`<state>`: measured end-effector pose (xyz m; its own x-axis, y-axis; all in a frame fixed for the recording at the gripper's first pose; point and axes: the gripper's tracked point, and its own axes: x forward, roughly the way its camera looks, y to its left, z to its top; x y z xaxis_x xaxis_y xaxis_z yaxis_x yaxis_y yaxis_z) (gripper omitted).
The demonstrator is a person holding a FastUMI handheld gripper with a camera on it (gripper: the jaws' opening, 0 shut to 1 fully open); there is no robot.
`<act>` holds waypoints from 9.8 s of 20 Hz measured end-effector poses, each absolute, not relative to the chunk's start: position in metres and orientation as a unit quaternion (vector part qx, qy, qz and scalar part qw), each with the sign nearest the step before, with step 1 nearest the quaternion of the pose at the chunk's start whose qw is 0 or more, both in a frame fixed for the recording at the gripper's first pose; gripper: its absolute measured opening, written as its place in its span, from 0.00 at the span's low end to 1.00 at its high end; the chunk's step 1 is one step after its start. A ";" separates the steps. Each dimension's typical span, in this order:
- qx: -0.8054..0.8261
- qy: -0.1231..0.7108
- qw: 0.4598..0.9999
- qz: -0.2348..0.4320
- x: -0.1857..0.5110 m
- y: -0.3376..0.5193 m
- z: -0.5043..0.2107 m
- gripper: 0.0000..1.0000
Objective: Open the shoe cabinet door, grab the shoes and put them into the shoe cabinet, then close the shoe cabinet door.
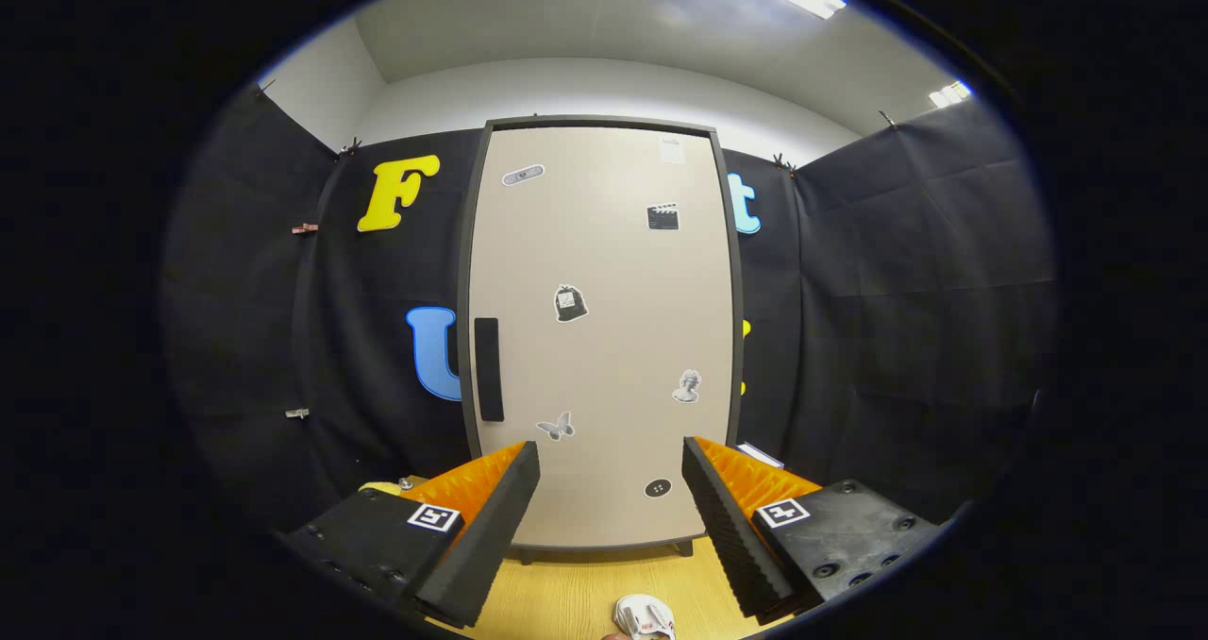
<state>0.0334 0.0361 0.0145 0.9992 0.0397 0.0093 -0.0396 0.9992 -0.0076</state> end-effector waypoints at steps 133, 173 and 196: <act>0.104 0.211 0.970 0.065 -0.127 -0.052 -0.155 0.98; -0.101 0.479 0.869 0.075 0.017 -0.008 -0.499 0.07; -0.067 0.312 0.940 0.117 0.079 0.048 -0.231 0.05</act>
<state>0.0786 0.0479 -0.2312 0.7780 0.1790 -0.6022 -0.2624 0.9635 -0.0526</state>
